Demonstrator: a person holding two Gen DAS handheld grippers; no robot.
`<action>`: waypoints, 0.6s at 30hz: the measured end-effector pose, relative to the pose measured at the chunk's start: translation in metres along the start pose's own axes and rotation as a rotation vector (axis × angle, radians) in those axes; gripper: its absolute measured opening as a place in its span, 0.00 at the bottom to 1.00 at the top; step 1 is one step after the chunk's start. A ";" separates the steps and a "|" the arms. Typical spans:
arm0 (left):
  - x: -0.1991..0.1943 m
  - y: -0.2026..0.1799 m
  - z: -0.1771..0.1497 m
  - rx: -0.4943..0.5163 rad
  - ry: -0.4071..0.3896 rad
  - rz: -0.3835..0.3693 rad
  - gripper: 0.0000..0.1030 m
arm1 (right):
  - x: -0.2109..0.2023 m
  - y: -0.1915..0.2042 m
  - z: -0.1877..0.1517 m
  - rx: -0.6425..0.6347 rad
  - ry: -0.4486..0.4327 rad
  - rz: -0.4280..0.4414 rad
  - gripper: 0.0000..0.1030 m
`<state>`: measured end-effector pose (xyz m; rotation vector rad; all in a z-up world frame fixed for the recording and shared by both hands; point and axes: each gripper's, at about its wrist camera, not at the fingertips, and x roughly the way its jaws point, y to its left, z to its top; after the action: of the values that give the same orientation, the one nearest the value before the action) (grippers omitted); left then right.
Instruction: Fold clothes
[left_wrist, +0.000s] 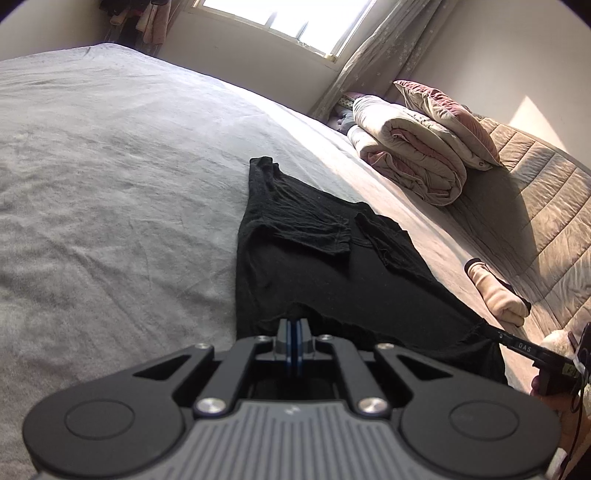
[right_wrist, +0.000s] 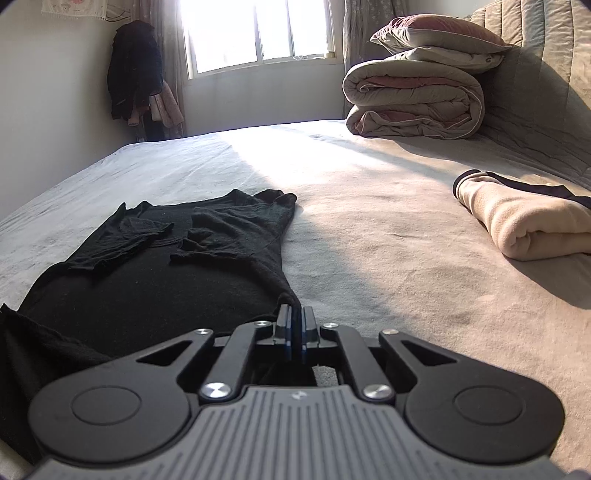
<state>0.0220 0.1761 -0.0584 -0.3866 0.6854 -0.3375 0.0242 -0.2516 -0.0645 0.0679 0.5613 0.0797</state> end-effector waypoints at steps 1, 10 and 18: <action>0.001 0.001 0.000 -0.003 0.003 0.011 0.02 | 0.001 0.000 -0.001 0.000 0.002 -0.004 0.04; -0.002 0.004 -0.001 -0.064 0.083 0.039 0.30 | 0.000 -0.004 0.003 0.007 0.040 0.014 0.17; -0.033 0.002 -0.018 -0.067 0.168 0.057 0.42 | -0.034 -0.023 0.009 0.082 0.100 0.088 0.46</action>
<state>-0.0137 0.1877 -0.0542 -0.4046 0.8720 -0.2950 0.0021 -0.2781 -0.0411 0.1689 0.6616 0.1465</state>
